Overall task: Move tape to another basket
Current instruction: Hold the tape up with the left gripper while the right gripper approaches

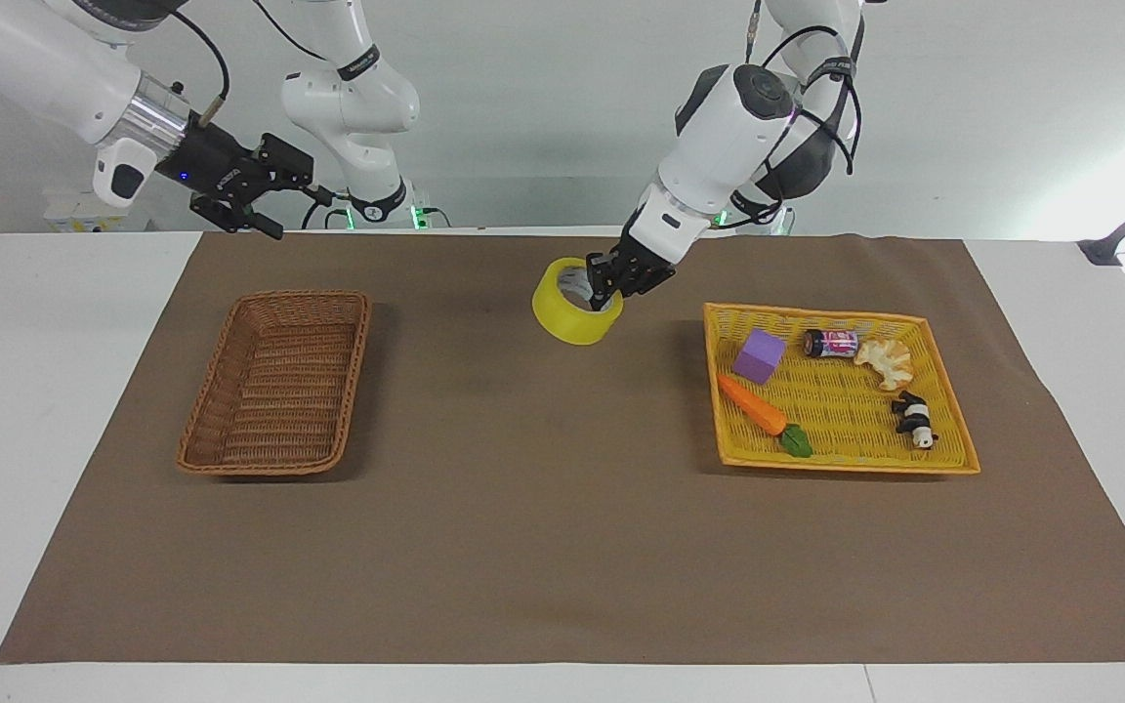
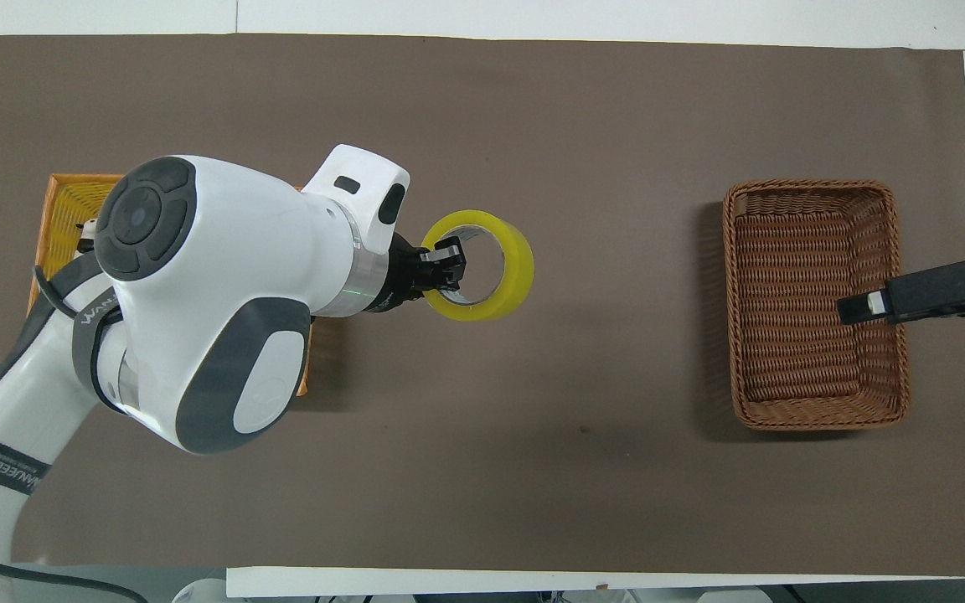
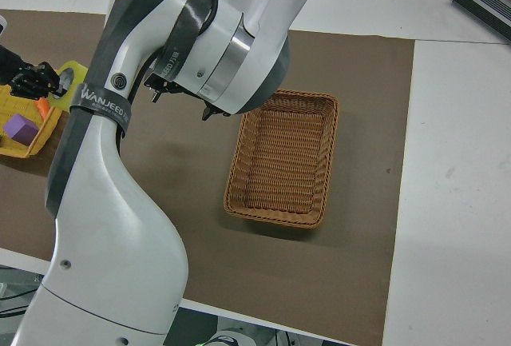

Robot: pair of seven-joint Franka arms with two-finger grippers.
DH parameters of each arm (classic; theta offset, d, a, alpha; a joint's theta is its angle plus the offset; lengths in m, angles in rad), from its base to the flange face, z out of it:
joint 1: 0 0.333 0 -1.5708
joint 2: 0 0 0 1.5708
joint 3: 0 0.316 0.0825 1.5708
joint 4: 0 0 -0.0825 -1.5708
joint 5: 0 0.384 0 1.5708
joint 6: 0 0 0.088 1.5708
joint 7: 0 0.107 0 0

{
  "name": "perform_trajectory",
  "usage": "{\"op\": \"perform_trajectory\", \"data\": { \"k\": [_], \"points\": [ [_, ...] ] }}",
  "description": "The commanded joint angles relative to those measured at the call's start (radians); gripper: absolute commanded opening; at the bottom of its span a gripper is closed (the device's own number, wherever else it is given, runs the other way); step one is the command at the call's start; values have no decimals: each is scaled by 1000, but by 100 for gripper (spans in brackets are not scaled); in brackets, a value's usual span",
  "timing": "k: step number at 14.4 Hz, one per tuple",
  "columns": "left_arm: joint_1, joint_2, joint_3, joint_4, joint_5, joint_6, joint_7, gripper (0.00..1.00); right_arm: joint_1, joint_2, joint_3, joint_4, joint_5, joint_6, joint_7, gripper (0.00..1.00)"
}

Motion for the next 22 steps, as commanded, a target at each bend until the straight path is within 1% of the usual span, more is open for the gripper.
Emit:
{"op": "perform_trajectory", "data": {
  "k": [1, 3, 5, 7, 9, 12, 15, 17, 19, 22],
  "points": [
    [-15, 2, 11, 17, -4, 7, -8, 0, -5, -42, 4, -87, 115, 52, -16, 100],
    [-15, 2, 11, 15, -4, 8, -11, 0, 20, -40, 10, -127, 183, 97, -22, 100],
    [-15, 2, 8, 17, -4, 7, -10, 0, 87, -39, 10, -161, 250, 153, -22, 100],
    [-24, 2, 5, 15, -2, 7, -10, 0, 150, -25, 10, -175, 261, 219, -19, 100],
    [-27, 2, 5, 15, -2, 7, -10, 0, 181, 10, 10, -187, 301, 243, -22, 100],
    [-27, 2, 5, 15, -2, 5, -10, 0, 219, 56, 10, -193, 350, 321, -23, 100],
    [-27, 2, 5, 14, -2, -3, -10, 0, 279, 66, 10, -218, 408, 414, -19, 100],
    [-27, 1, 5, 14, -2, -3, -10, 0, 332, 75, 10, -224, 418, 476, -12, 100],
    [-27, 2, 5, 14, -2, -4, -11, 0, 359, 73, 10, -236, 419, 491, 10, 100],
    [-27, 1, 5, 12, -2, -7, -17, 0, 360, 76, 10, -244, 421, 496, 9, 100]
  ]
}}
